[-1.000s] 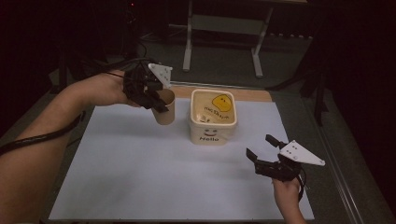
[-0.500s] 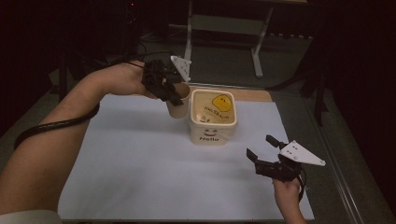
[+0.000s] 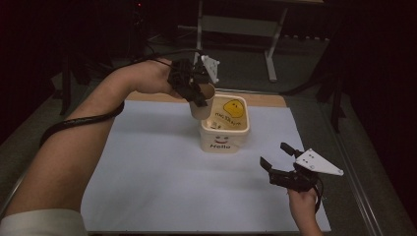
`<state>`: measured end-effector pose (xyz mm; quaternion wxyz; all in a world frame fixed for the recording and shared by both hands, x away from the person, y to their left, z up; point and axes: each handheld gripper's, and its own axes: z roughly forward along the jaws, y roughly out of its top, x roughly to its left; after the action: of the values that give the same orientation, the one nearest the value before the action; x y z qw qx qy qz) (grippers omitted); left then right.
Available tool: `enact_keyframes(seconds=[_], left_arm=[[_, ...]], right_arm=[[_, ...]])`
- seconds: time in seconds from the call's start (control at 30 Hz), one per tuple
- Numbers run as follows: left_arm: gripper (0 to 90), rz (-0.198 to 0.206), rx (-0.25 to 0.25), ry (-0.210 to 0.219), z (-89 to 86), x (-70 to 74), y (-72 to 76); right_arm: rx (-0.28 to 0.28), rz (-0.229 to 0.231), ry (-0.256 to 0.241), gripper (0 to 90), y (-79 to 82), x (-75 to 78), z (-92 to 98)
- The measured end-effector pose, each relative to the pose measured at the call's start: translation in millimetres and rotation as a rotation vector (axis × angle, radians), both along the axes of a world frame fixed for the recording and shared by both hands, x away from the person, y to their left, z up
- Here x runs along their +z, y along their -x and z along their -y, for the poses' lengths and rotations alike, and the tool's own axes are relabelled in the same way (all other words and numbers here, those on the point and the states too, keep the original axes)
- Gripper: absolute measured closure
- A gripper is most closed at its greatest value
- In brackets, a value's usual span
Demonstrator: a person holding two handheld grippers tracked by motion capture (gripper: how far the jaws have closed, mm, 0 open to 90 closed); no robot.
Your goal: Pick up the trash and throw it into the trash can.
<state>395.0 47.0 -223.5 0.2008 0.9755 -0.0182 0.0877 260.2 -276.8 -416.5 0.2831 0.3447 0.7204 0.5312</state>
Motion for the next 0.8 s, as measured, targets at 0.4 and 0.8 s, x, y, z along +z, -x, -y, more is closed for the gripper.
enact_keyframes(seconds=[0.4, 0.8], left_arm=[[88.5, 0.02, -0.006, -0.022, 22.3, 5.2, -12.8], [88.4, 0.047, -0.026, -0.016, 44.7, 8.2, -24.2]], right_arm=[[0.0, -0.007, 0.0, 14.0, 0.0, -1.0, 0.1], [0.005, -0.012, 0.0, 14.0, -0.4, -2.0, -0.5]])
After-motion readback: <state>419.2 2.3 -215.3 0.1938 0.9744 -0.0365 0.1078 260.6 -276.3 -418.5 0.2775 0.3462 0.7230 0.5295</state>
